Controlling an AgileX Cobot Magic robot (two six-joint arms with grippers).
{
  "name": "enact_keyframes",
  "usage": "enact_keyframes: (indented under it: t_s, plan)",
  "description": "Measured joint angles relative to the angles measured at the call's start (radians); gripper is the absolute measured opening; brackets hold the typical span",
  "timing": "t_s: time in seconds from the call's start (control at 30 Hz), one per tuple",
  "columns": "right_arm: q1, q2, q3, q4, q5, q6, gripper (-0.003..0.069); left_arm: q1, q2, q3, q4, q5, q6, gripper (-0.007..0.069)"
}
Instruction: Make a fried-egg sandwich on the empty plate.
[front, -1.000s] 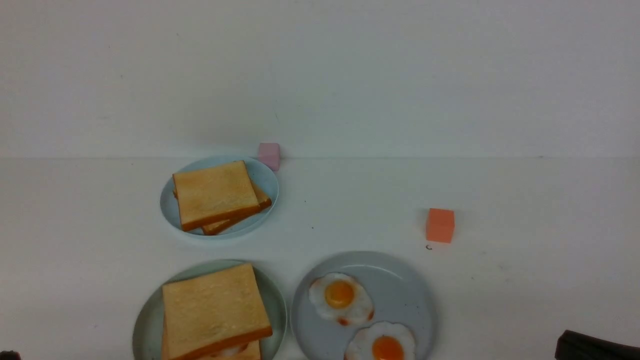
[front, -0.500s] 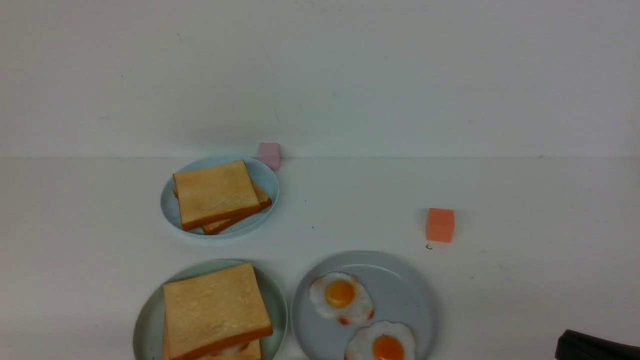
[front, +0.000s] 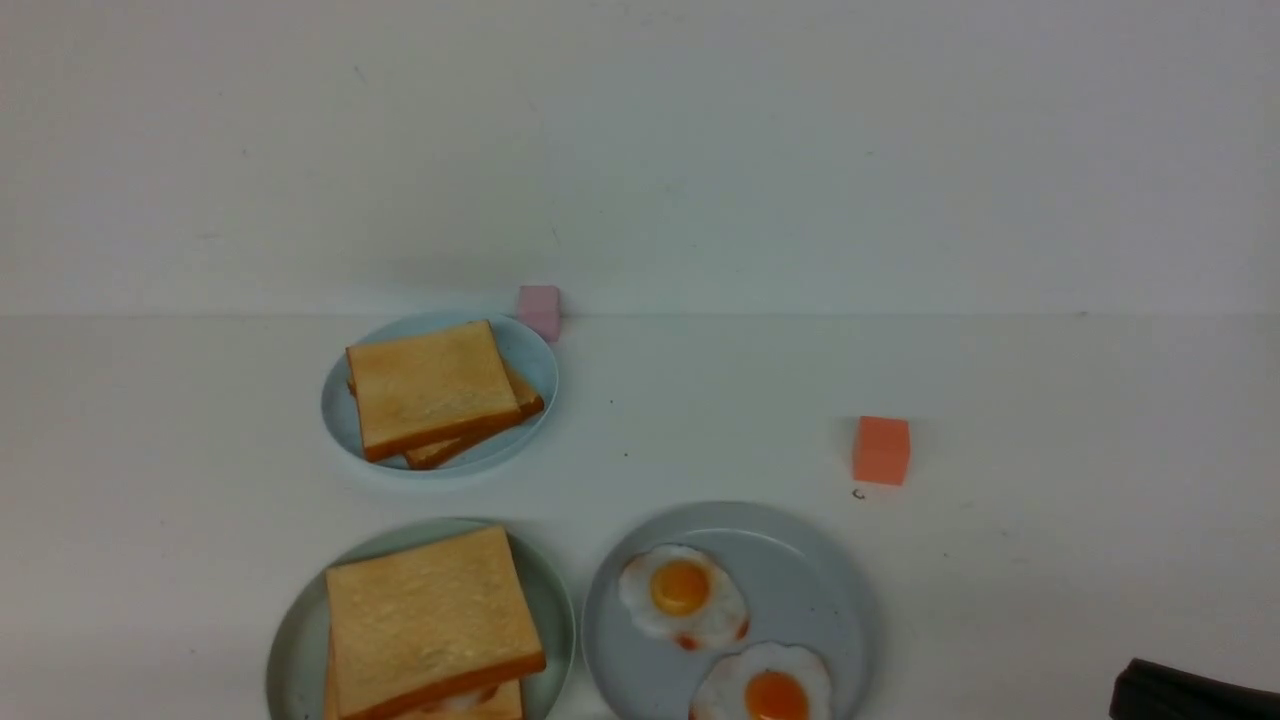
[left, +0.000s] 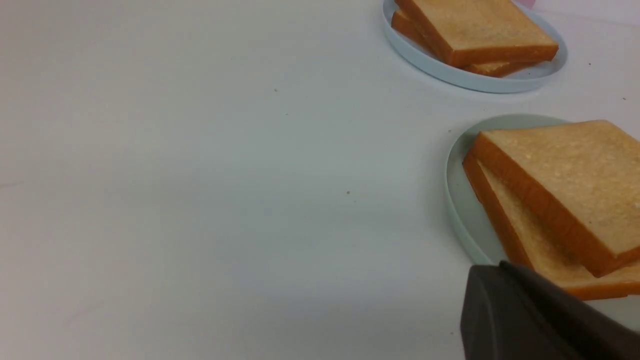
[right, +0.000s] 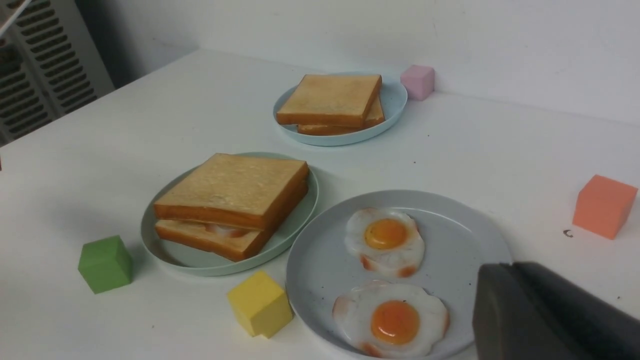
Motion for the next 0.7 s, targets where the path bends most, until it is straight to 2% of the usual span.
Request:
enact_keyframes:
  t_s: [0.27, 0.47, 0.53, 0.63, 0.7]
  plan:
    - [-0.018, -0.081, 0.03, -0.02, 0.004, -0.002, 0.0058, 0.0, 0.0, 0.0, -0.001, -0.003, 0.0, -0.0001]
    - [-0.213, -0.264, 0.098, -0.118, 0.126, 0.069, 0.0069, 0.0, 0.0, 0.0, -0.002, -0.003, 0.0, 0.0004]
    - [-0.273, -0.309, 0.118, -0.154, 0.17, 0.115, 0.0071, 0.0, 0.0, 0.0, -0.002, -0.003, 0.0, 0.0004]
    - [-0.408, -0.399, 0.185, -0.223, 0.25, 0.25, 0.0078, 0.0, 0.0, 0.0, -0.002, -0.003, 0.0, 0.0008]
    - [-0.437, -0.405, 0.199, -0.24, 0.278, 0.29, 0.008, 0.0, -0.001, 0.0, -0.002, -0.005, 0.001, 0.0008]
